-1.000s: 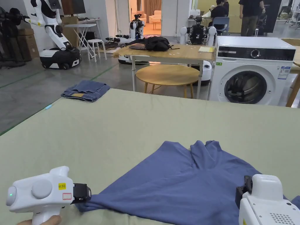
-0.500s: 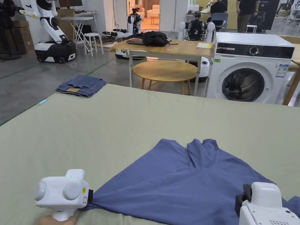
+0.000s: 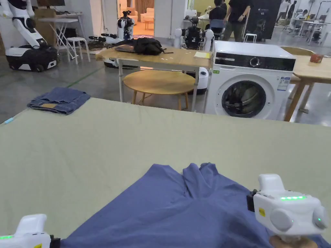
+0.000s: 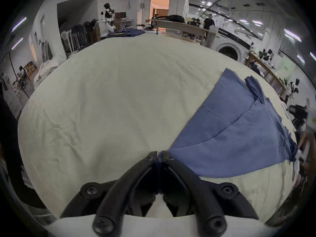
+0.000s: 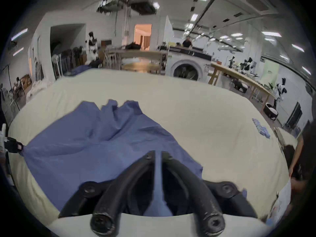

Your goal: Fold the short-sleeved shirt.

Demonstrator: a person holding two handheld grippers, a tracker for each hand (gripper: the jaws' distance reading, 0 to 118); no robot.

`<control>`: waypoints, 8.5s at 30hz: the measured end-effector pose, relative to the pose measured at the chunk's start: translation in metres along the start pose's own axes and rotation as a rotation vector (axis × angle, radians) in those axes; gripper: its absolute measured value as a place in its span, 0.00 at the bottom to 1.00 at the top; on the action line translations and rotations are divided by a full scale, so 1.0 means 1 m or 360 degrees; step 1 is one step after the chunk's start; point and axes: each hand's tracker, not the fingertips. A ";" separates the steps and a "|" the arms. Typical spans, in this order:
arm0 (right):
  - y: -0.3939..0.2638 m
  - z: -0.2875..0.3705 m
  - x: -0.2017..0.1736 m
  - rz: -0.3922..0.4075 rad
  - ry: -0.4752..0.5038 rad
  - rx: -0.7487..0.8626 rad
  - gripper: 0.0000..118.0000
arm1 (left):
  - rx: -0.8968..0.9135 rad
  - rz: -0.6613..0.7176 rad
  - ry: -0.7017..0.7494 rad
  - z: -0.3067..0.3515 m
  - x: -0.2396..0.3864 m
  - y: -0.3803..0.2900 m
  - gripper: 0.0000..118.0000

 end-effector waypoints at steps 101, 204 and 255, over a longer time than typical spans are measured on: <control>0.123 0.256 0.149 -0.0148 -0.0585 0.0839 0.00 | 0.0957 -0.0375 -0.0221 0.200 0.115 0.269 0.00; -0.198 0.197 -0.022 -0.0293 -0.0160 0.0437 0.00 | -0.0353 -0.0168 -0.0057 0.072 0.006 -0.104 0.48; -0.167 0.237 0.088 -0.0502 -0.0087 -0.0114 0.07 | 0.0170 -0.0295 -0.0220 0.105 0.046 -0.009 0.03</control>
